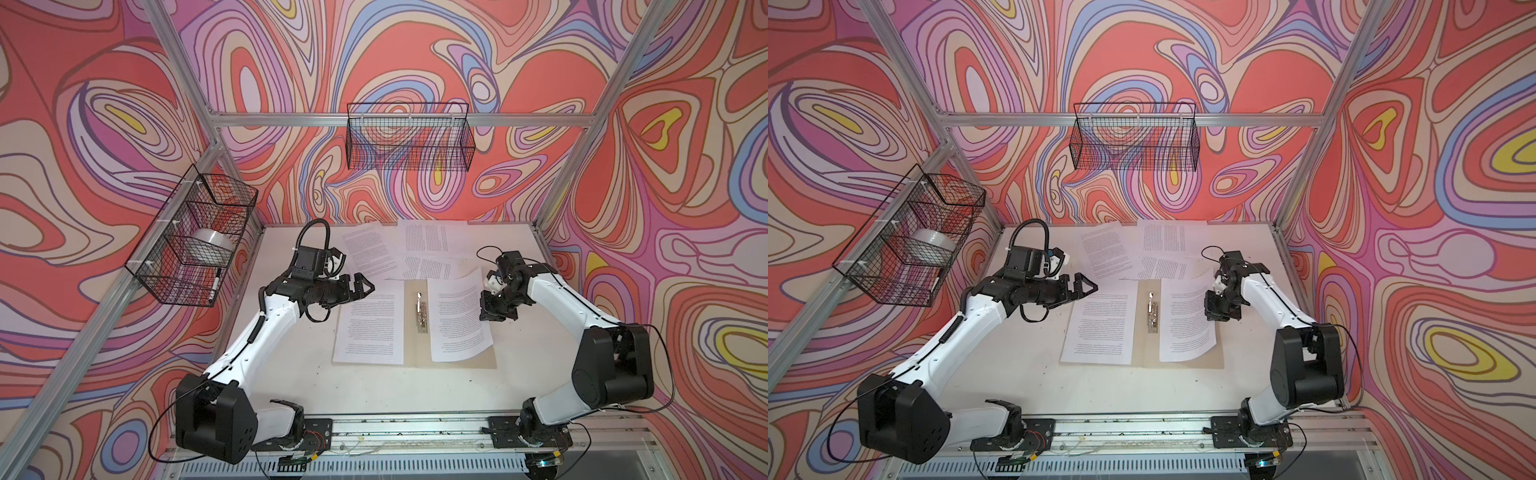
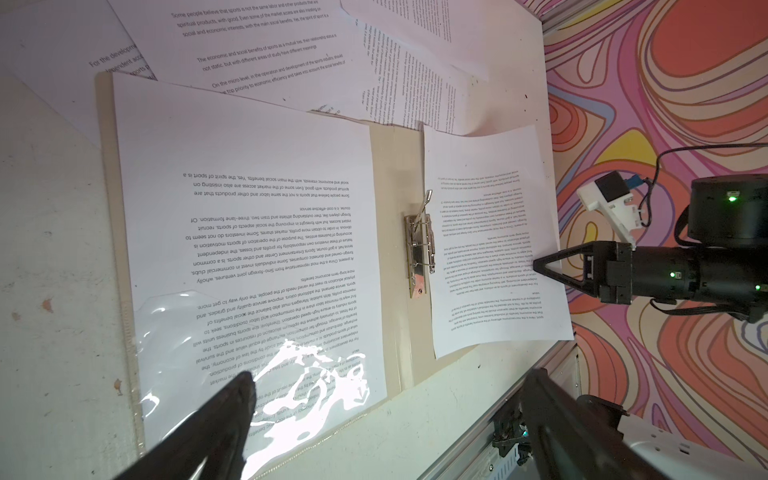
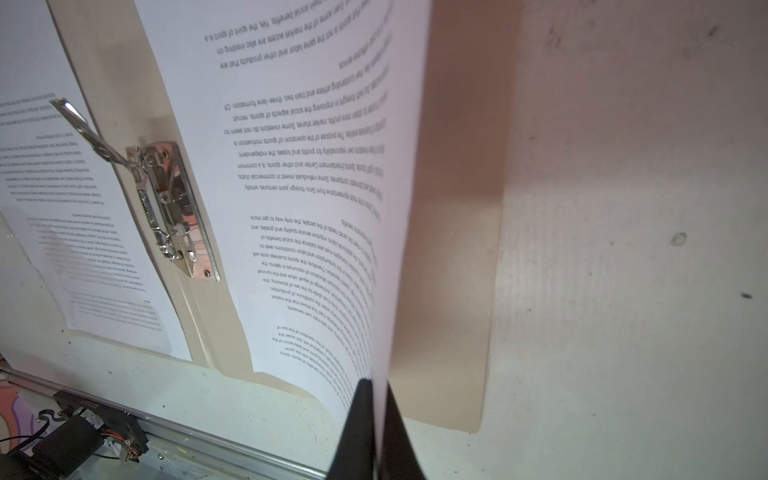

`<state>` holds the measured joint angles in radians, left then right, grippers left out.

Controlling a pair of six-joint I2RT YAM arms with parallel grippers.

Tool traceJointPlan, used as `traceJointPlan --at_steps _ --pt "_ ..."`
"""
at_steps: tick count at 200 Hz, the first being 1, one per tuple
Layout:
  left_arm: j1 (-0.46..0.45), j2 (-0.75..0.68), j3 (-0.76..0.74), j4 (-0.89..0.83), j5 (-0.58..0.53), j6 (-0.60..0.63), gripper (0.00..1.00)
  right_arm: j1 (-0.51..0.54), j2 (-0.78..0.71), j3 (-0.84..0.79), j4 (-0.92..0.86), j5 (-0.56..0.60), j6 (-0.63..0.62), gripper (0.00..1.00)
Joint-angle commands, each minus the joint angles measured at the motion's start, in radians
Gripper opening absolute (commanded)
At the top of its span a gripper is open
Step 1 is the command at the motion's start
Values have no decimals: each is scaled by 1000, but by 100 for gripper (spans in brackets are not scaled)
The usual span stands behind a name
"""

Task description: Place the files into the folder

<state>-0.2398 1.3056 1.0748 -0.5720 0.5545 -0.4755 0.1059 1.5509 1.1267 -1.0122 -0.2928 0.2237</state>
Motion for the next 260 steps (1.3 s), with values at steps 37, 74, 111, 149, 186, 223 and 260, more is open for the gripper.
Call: traceJointPlan --at_steps 37,74,111,149,186,223,260 --pt "13 15 -8 11 18 -5 100 30 14 -45 56 -43 -6 0" --pt "14 16 -8 6 18 -2 100 34 28 -62 70 -36 -2 0" --pt "16 18 -7 7 20 -5 100 38 40 -76 90 -34 16 0" --pt "17 21 -10 7 22 -5 100 43 55 -97 99 -14 19 0" --pt "19 24 -9 8 24 -6 100 43 63 -107 107 -13 19 0" --pt "20 26 -10 9 26 -6 100 42 75 -104 107 18 14 0" --pt "22 26 -9 8 26 -6 100 43 94 -105 105 39 12 0"
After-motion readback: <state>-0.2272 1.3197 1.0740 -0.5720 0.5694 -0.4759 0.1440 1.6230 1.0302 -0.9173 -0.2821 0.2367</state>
